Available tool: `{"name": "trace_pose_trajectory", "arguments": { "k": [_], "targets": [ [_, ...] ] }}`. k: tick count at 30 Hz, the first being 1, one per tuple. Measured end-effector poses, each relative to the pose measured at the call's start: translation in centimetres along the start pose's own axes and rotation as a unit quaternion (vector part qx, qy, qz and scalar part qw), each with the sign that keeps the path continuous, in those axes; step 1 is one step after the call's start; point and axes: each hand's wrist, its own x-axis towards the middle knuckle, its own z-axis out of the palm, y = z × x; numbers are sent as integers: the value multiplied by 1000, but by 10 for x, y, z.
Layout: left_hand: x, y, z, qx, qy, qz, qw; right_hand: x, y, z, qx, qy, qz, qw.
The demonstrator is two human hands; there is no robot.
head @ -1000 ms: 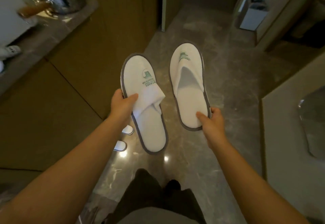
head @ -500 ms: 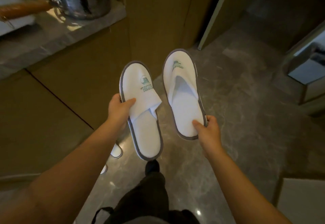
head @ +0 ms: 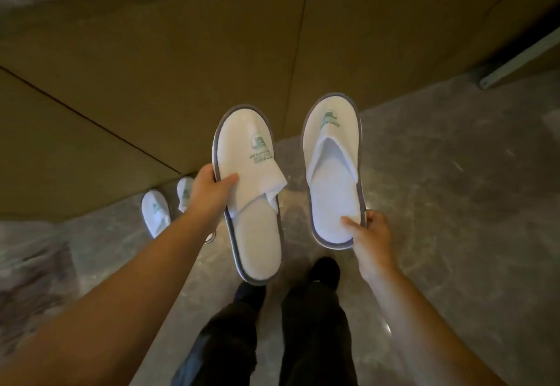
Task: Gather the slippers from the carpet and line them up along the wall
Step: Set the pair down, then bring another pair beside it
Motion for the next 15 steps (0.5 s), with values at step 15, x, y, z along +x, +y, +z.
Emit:
{"name": "trace_pose_trajectory", "arguments": {
  "k": [15],
  "targets": [
    [282, -291, 164, -27, 33, -34, 999, 369, 262, 97, -77, 74, -31, 994]
  ]
}}
